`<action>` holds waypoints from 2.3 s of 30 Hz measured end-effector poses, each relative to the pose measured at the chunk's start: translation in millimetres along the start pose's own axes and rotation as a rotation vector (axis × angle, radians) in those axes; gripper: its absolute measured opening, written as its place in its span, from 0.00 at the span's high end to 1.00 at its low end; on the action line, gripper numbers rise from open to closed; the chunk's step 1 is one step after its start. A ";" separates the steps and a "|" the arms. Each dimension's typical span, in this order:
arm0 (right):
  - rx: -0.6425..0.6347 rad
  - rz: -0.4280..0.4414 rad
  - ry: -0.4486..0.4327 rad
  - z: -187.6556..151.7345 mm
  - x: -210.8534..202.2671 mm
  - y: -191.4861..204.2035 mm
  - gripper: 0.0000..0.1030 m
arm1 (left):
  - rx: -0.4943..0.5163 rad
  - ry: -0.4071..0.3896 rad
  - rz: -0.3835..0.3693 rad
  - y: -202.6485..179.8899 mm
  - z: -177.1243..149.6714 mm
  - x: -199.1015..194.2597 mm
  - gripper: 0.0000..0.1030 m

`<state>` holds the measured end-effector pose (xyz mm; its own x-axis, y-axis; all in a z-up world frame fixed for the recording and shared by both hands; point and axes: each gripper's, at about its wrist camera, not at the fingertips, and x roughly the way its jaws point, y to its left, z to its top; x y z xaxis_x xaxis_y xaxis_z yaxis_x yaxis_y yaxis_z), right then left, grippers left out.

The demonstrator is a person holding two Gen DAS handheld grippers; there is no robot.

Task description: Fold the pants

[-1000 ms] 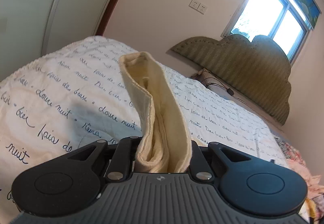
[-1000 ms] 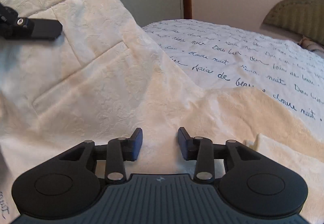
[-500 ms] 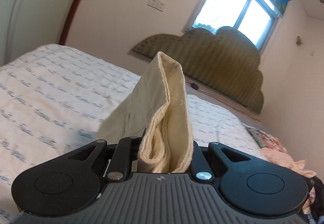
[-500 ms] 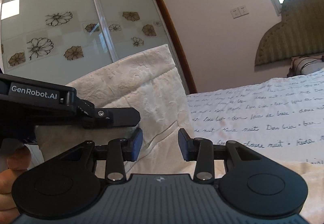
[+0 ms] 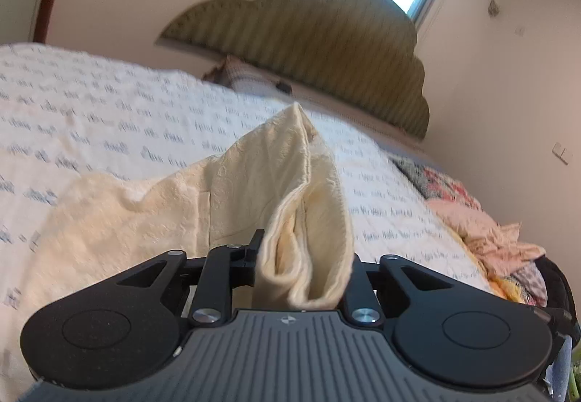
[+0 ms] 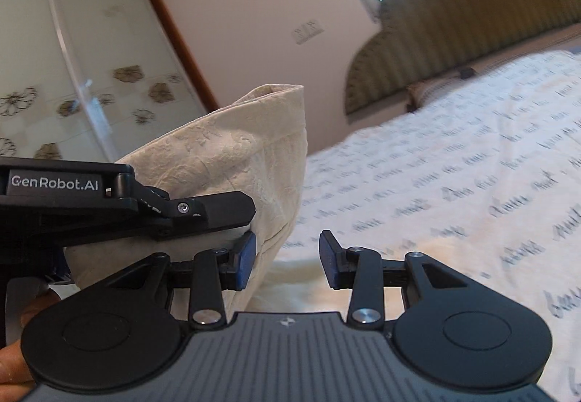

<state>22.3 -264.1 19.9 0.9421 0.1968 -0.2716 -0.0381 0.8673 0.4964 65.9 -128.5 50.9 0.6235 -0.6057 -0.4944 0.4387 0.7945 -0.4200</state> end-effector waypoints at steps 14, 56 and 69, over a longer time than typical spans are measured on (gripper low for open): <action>0.062 -0.203 0.074 -28.3 -21.1 -58.9 0.59 | -0.011 0.160 -0.073 -0.5 -42.5 58.4 0.50; -0.531 -0.164 0.218 20.0 84.0 27.4 0.39 | -0.039 0.166 0.123 137.3 47.1 60.3 0.33; -0.470 -0.223 0.166 -4.8 45.4 7.2 0.37 | 0.224 0.102 0.039 119.8 -13.6 -5.5 0.31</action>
<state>63.2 -246.7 7.3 0.8804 0.0217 -0.4737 -0.0246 0.9997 0.0000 106.2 -30.6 -7.0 0.5787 -0.5670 -0.5862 0.5557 0.8002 -0.2255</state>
